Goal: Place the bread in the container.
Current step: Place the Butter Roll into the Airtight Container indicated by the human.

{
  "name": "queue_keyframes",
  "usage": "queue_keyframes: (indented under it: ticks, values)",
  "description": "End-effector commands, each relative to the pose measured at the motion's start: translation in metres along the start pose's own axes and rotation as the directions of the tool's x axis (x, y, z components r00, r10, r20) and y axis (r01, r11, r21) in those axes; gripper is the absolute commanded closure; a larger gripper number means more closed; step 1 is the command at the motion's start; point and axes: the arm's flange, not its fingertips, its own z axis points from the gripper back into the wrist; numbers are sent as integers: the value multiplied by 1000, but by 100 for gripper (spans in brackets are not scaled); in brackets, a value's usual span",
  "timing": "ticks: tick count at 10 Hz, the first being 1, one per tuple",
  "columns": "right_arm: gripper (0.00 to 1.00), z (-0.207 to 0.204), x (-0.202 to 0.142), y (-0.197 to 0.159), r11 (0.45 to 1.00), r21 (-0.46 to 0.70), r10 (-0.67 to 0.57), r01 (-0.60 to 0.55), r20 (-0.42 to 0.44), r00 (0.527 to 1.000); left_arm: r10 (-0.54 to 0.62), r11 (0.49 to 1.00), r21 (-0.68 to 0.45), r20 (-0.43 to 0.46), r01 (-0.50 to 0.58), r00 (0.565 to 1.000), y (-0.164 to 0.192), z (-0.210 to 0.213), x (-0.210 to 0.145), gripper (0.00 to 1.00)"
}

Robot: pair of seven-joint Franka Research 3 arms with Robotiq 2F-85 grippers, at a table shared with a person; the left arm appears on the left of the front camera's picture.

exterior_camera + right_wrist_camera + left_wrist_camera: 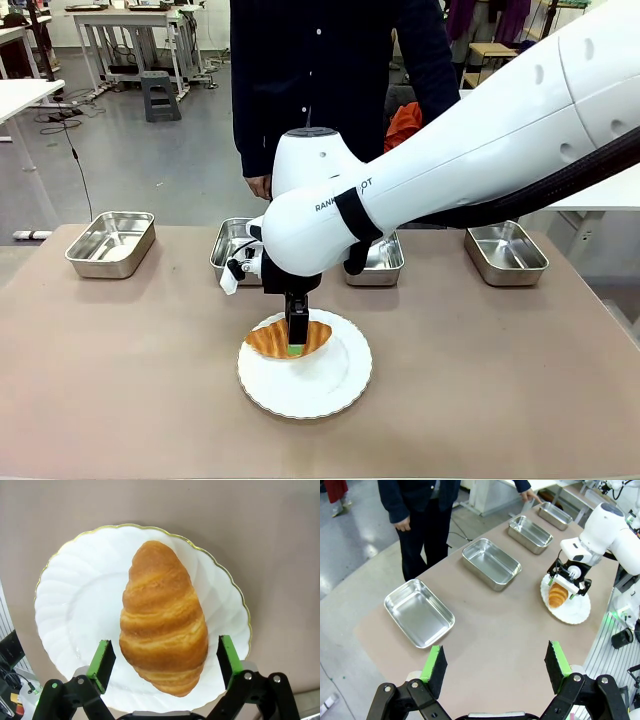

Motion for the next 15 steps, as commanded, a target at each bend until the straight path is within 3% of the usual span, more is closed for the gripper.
queue_keyframes:
  ticks: [1, 6, 7, 8, 9, 10, 11, 15]
  values:
    - [0, -9, 5, 4, 999, -43, -22, 21, -20, 1000, -14, 1000, -4, 4, 14, 1000, 0, 2, -1, 0]
    - [0, -19, 9, 3, 998, -65, -19, 16, -44, 999, -14, 1000, -4, 4, 14, 1000, 0, 2, -1, 0]
    - [20, -19, 9, 3, 997, -75, -27, 24, -44, 999, -14, 1000, -4, 4, 14, 1000, 0, 2, -1, 0]
    - [20, -19, 9, 3, 996, -81, -30, 26, -48, 998, -14, 1000, -4, 4, 14, 1000, 0, 2, -1, 0]
    - [40, -20, 8, 2, 996, -84, -30, 25, -52, 998, -14, 1000, -4, 4, 14, 1000, 0, 2, -1, 0]
    - [24, -20, 9, 1, 996, -87, -33, 29, -53, 998, -14, 1000, -4, 4, 14, 1000, 0, 2, -1, 0]
    - [60, -20, 8, 1, 996, -86, -35, 30, -55, 998, -14, 1000, -4, 4, 14, 1000, 0, 2, -1, 0]
    - [60, -15, 5, -1, 999, -52, -11, 9, -45, 999, -14, 1000, -4, 4, 14, 1000, 0, 2, -1, 0]
